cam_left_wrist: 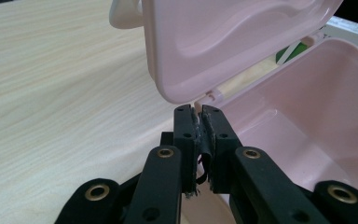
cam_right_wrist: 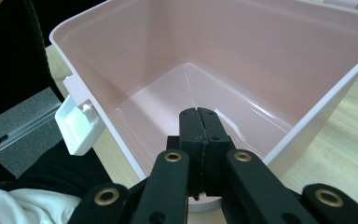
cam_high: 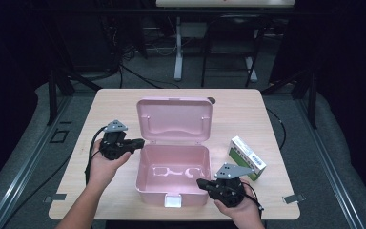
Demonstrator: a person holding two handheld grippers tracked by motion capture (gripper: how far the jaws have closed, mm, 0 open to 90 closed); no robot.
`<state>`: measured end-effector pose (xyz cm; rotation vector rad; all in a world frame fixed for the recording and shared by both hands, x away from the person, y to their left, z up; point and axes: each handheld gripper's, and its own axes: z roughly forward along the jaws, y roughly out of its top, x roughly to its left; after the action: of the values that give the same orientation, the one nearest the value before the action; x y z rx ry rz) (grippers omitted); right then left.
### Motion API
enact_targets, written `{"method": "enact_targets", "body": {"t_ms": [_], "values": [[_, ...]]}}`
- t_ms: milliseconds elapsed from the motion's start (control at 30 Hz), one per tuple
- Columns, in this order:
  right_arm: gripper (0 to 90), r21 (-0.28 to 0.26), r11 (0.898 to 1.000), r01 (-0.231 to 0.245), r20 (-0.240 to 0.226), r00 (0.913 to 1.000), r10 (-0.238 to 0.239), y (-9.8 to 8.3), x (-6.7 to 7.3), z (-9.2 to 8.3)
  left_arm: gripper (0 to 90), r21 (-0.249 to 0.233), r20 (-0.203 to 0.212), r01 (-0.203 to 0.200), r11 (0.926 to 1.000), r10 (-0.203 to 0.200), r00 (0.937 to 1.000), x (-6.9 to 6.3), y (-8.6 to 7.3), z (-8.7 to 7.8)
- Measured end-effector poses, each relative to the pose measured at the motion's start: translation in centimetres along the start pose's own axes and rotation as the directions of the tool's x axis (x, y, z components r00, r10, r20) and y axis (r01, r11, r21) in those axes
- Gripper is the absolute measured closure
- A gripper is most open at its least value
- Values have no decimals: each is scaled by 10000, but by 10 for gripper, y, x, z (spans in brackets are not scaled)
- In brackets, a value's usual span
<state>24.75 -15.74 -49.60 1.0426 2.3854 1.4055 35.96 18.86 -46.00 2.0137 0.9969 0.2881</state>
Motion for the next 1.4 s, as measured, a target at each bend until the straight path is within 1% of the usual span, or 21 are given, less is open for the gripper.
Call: {"method": "enact_targets", "body": {"t_ms": [133, 200, 267, 300, 467, 600, 633, 867, 900, 1000, 1033, 1200, 1233, 1300, 1400], "values": [[898, 2, 10000, -18, -12, 10000, 18, 0, 0, 0, 854, 124, -94, 2, 9999, 0, 10000, 0, -4, 6], [899, -1, 10000, -29, -18, 10000, 29, 0, 0, 0, 862, 187, -107, -59, 9998, 61, 9999, 0, -5, 6], [899, -1, 10000, -23, -17, 10000, 23, 0, 0, 0, 864, 112, -25, 36, 9999, -36, 10000, 1, -6, 6], [899, -18, 10000, -29, -23, 10000, 29, 0, 0, 0, 865, 37, -66, 104, 9999, -104, 9999, 0, -7, 7], [900, -18, 10000, -56, -28, 10000, 56, 0, 0, 0, 868, 4, -97, 9, 10000, -9, 10000, 0, -8, 6], [900, -44, 9999, -90, -20, 10000, 90, -1, 0, 0, 869, -110, -155, 39, 9999, -41, 9999, -1, -9, 6], [899, -44, 9999, -119, -81, 9999, 119, -1, 0, 0, 869, -105, -142, 21, 9999, -22, 9999, -1, -9, 5], [899, 10, 9999, -106, -85, 9999, 106, -1, 1, -1, 868, -117, -145, 9, 9999, -11, 9999, -2, -11, 4], [899, 21, 10000, -53, -27, 10000, 53, -1, 1, -1, 868, -77, -115, 1, 10000, -2, 9999, -2, -11, 3], [899, 46, 10000, -78, -63, 9999, 79, -1, 1, -2, 868, -123, -115, 112, 9999, -113, 9999, -2, -12, 3], [898, 52, 10000, -82, -64, 9999, 83, -1, 1, -2, 868, -42, -114, 69, 10000, -69, 9999, -2, -11, 3], [894, 38, 10000, -91, -87, 9999, 92, -1, 1, -2, 867, -42, -102, 32, 10000, -32, 9999, -3, -11, 3], [873, 8, 9999, -139, -140, 9998, 139, -1, 1, -2, 865, -114, -35, 123, 9999, -124, 9999, -2, -12, 3], [845, -113, 9997, -218, -192, 9996, 215, -2, 1, -2, 863, -176, 53, 106, 9998, -105, 9999, -1, -13, 3], [823, -348, 9994, 5, -204, 9998, -12, -2, 5, -4, 858, -198, 10, 8, 9998, -8, 10000, -2, -13, 2]]}}
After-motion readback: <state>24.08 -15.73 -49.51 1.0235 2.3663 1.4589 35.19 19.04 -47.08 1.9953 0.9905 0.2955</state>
